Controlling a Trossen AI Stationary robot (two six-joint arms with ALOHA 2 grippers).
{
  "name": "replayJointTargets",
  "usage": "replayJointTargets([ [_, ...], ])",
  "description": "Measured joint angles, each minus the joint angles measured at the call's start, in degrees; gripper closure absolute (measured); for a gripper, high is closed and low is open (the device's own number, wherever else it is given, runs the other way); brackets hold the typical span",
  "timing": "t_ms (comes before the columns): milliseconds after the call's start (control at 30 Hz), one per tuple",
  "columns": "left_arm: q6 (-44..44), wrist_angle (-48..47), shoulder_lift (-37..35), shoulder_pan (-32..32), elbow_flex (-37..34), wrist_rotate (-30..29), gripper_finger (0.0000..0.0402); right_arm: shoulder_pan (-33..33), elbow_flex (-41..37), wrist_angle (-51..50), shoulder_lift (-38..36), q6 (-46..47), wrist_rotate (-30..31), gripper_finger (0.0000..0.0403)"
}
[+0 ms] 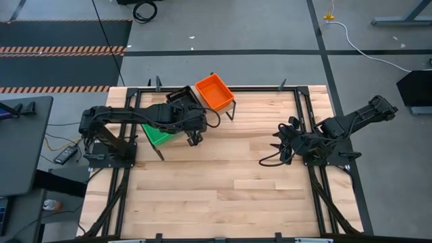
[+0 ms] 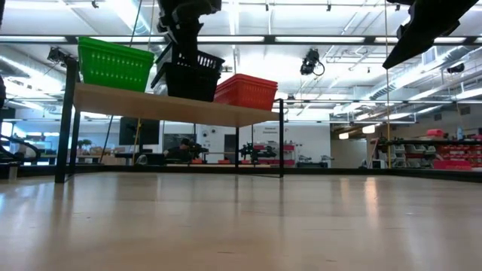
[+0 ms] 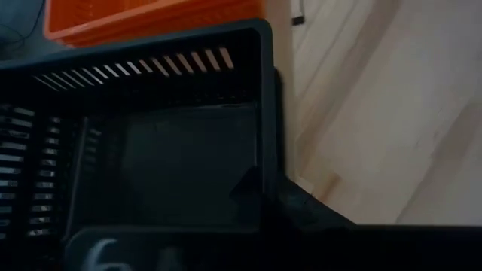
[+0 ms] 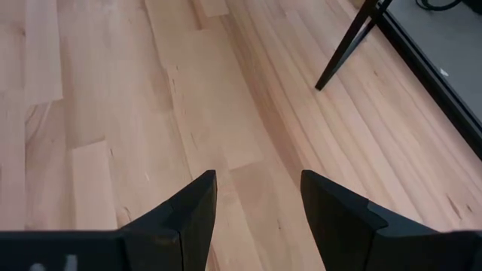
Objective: Stack baskets on shelf by color
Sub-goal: Stack the black basket on the black baskets on the shelf, then return to Home Position
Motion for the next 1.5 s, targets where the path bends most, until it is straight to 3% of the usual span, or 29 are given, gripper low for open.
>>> replayJointTargets([
  [567, -4.1, -0.1, 0.0, -0.9, 0.0, 0.5, 0.0292, 0.0, 0.0, 0.0, 0.0, 0.0, 0.0, 0.0203],
  [700, -4.2, 0.0, 0.0, -2.9, 0.0, 0.2, 0.0288, 0.0, 0.0, 0.0, 0.0, 0.0, 0.0, 0.0203],
  [933, -6.7, -4.3, 0.1, -4.1, 0.0, -7.2, 0.0293, 0.0, 0.0, 0.4, 0.0, 0.1, 0.5, 0.0203],
  [1267, -7.3, -3.2, 0.1, -2.3, 0.0, -4.3, 0.0283, 0.0, 0.0, 0.5, 0.0, 0.1, 0.5, 0.0203],
  [1500, -7.8, -1.5, -0.2, -2.6, 0.6, -7.7, 0.0283, 0.0, 0.0, 0.5, 0.0, 0.1, 0.5, 0.0203],
])
